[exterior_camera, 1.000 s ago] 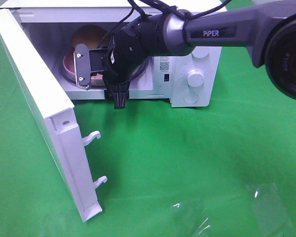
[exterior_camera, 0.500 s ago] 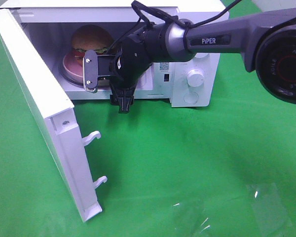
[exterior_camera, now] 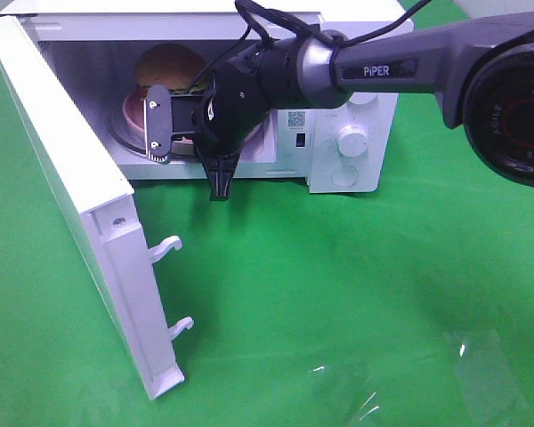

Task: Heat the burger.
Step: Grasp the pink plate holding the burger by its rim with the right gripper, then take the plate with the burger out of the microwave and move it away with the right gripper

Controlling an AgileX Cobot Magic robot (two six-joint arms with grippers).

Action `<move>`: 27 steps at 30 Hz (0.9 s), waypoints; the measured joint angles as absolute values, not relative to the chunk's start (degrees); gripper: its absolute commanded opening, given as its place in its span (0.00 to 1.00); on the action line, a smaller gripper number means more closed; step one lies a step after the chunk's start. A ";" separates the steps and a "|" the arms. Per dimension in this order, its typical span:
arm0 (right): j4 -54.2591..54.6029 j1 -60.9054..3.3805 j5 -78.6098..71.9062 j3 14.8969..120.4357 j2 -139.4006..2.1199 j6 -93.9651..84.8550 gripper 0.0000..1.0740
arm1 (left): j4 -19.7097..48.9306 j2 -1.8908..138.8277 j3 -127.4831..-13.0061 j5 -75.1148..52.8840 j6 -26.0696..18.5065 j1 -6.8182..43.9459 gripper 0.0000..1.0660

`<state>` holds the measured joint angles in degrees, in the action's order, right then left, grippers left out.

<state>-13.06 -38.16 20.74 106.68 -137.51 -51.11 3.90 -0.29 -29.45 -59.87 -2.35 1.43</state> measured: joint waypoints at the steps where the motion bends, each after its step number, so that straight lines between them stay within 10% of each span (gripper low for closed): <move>1: -13.06 -38.16 20.74 106.68 -137.51 -51.11 0.00 | 3.90 -0.29 -29.45 -59.87 -2.35 1.43 0.92; 27: -14.84 -40.74 23.55 94.02 -127.60 -62.62 0.00 | 3.90 -0.29 -29.45 -59.87 -2.35 1.43 0.92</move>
<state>-14.84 -40.74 23.55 94.02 -127.60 -62.62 3.90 -0.29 -29.45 -59.87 -2.35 1.43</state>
